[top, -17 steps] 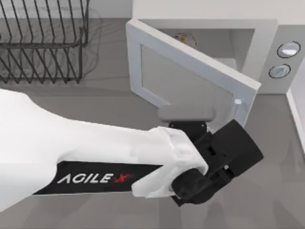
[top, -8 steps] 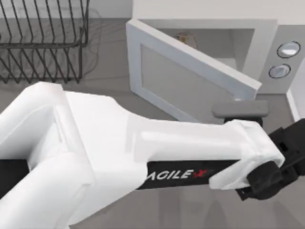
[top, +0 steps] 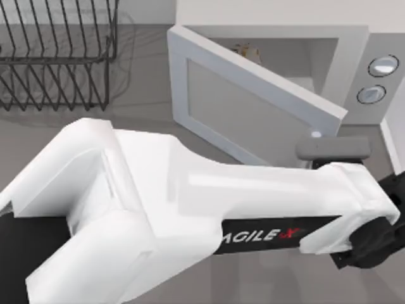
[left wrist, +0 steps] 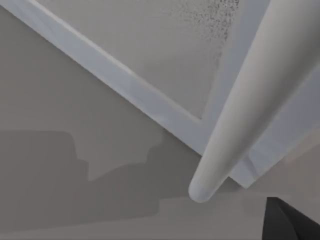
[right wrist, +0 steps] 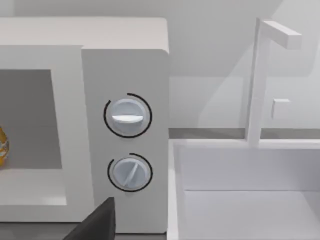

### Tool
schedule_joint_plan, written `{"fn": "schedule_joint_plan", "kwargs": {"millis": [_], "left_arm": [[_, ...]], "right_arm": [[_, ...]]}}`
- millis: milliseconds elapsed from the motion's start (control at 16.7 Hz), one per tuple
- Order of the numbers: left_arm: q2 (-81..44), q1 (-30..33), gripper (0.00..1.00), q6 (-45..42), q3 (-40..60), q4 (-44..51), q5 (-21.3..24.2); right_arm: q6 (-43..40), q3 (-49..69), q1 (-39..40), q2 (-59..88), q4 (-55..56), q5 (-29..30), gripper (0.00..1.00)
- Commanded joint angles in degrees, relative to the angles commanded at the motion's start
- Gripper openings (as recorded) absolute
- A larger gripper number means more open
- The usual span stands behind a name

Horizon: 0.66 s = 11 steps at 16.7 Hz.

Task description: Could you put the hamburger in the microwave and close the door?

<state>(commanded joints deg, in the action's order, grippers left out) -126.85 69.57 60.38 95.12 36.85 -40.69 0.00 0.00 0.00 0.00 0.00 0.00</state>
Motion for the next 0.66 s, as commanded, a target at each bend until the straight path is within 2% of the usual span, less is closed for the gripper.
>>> {"fn": "schedule_joint_plan", "kwargs": {"millis": [180, 660], "left_arm": [[-1.57, -1.54, 0.00, -1.87, 2.08, -0.60, 0.57], [-9.73, -10.68, 0.00, -12.55, 13.46, -4.10, 4.74]], "right_arm": [[0.00, 0.00, 0.00, 0.00, 0.00, 0.00, 1.00], [0.00, 0.00, 0.00, 0.00, 0.00, 0.00, 1.00]]}}
